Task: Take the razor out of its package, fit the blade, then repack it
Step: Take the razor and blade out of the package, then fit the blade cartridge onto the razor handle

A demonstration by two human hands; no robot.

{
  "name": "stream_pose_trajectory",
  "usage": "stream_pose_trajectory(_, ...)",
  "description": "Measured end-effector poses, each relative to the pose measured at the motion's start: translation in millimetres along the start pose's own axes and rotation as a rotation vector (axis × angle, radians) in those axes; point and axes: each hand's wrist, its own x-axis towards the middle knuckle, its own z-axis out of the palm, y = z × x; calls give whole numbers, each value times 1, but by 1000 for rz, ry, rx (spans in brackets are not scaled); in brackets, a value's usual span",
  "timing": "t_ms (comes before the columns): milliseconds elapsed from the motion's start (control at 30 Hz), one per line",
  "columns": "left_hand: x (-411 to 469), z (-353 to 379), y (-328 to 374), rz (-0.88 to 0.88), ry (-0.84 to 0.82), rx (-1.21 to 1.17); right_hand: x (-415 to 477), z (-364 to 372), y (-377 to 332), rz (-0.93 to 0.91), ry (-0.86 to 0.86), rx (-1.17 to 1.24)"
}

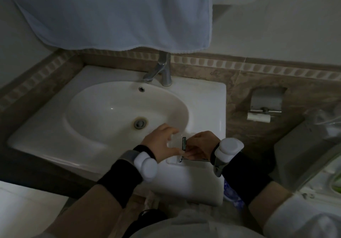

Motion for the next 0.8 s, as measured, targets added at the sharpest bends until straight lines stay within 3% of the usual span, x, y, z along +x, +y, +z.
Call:
stream_pose_trajectory(233, 7, 15, 7, 11, -46, 66, -1, 0, -1, -70, -1, -116)
stream_pose_trajectory(567, 4, 20, 7, -21, 96, -189, -3, -7, 12, -65, -153, 349)
stream_pose_trajectory(800, 3, 19, 4, -7, 101, -153, -5, 0, 2, -149, -130, 204)
